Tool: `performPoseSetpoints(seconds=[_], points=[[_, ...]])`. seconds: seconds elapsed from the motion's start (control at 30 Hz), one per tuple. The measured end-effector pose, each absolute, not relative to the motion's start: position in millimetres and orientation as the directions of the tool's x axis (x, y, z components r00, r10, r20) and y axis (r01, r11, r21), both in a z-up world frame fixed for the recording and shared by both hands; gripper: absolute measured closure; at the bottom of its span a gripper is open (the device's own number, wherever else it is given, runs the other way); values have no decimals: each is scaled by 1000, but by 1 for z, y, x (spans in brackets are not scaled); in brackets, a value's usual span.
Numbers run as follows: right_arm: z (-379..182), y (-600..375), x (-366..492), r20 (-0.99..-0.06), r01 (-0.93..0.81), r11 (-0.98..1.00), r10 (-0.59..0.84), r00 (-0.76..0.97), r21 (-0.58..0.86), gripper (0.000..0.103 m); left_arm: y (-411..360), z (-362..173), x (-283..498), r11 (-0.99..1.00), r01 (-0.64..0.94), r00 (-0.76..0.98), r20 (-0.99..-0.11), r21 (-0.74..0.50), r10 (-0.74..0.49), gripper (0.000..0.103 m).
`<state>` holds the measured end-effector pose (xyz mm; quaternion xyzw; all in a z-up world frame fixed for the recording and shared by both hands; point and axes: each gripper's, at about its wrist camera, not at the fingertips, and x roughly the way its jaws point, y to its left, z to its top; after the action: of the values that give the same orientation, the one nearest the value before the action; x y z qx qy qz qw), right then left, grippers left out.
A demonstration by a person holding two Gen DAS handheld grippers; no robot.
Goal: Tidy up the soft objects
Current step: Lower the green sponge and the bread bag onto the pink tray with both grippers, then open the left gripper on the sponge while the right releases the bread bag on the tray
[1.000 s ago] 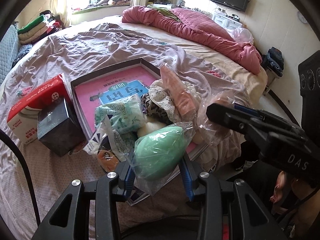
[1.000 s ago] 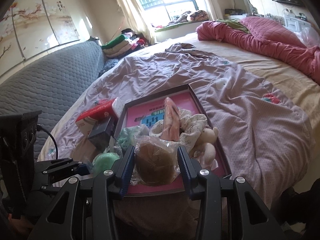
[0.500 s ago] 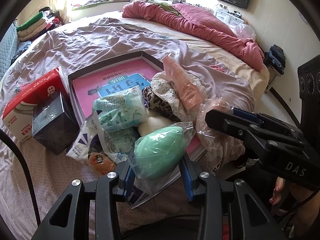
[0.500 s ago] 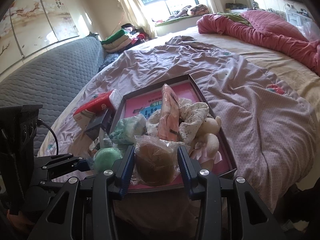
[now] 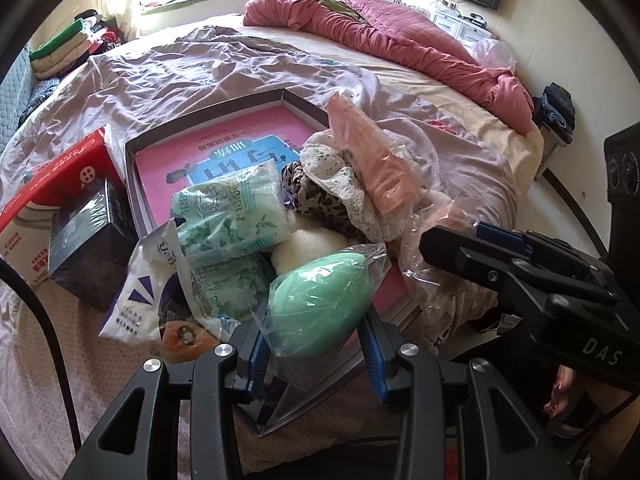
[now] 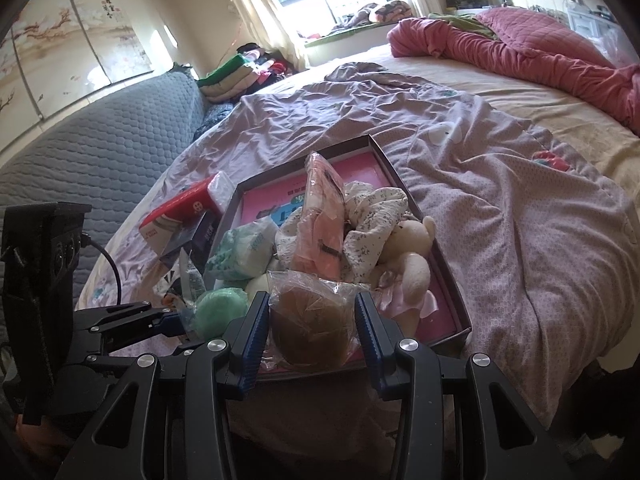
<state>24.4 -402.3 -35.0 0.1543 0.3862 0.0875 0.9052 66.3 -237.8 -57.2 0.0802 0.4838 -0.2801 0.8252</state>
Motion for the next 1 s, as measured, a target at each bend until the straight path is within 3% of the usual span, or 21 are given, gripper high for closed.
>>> performPoseSetpoints(seconds=[1.0], points=[[-54, -394, 63, -674, -91, 940, 300, 675, 328, 59, -238, -69, 80, 841, 521, 368, -851, -145, -375, 62]])
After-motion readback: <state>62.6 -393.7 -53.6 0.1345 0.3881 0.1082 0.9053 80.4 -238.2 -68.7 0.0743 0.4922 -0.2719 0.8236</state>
